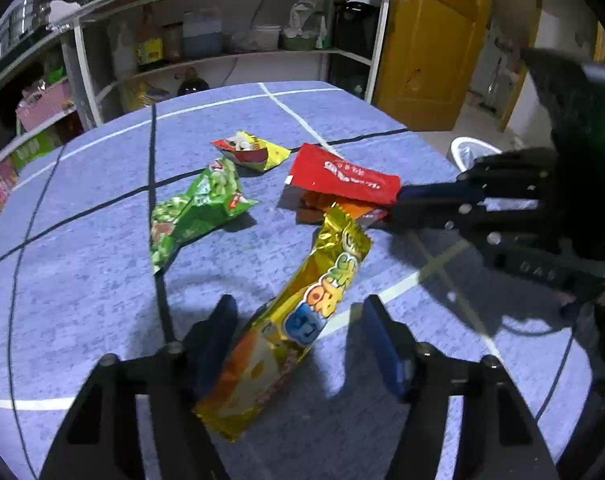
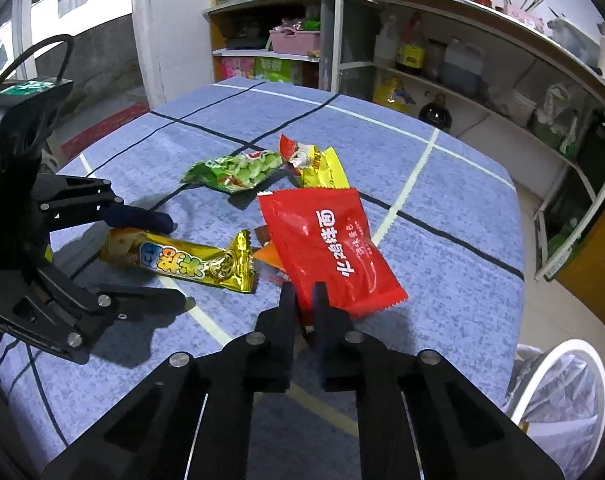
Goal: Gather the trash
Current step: 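Grasp the yellow candy bar wrapper with the left tool while the right tool grasps the red bag, then carry the yellow wrapper and red bag over the bin and release both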
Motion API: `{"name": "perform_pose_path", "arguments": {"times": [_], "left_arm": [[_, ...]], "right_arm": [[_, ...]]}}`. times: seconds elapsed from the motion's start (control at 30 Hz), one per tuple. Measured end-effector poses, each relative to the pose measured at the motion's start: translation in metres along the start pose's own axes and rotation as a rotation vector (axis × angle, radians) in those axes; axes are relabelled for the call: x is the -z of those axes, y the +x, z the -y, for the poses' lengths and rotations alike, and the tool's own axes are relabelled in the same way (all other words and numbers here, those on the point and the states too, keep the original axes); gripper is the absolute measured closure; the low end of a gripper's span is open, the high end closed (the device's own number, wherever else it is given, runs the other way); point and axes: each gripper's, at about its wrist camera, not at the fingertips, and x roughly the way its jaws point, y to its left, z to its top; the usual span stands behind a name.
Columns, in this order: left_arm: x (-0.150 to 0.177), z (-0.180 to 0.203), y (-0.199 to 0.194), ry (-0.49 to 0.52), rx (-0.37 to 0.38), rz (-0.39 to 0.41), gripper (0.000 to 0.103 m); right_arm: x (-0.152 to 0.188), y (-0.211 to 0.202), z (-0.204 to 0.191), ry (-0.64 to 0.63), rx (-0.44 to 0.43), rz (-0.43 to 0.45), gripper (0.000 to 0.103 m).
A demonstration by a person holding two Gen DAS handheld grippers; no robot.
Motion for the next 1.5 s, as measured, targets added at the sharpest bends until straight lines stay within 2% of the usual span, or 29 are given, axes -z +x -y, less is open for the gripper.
{"name": "perform_pose_path", "arguments": {"times": [0.1,0.13,0.27,0.53,0.8,1.17,1.5], "left_arm": [[0.002,0.003,-0.004,-0.015,-0.035,0.006,0.065],[0.001,0.001,-0.003,-0.022,-0.037,0.007,0.078],[0.003,0.000,-0.006,-0.055,-0.052,0.020,0.092],[0.000,0.001,-0.030,-0.110,-0.035,0.115,0.095],[-0.007,0.017,-0.045,-0.126,0.016,0.174,0.097],[-0.021,0.051,-0.042,-0.101,0.082,0.185,0.097],[-0.029,0.072,-0.033,-0.084,0.112,0.173,0.097]], "right_arm": [[0.000,-0.002,0.001,0.009,0.005,0.005,0.098],[0.000,-0.003,0.001,0.016,0.009,0.008,0.099],[0.001,-0.013,0.004,0.031,0.014,0.030,0.100],[0.000,-0.042,0.009,0.064,0.025,0.102,0.102],[0.005,-0.066,0.018,0.107,0.024,0.142,0.103],[0.020,-0.099,0.032,0.144,0.055,0.183,0.103],[0.031,-0.120,0.044,0.165,0.076,0.206,0.103]]}}
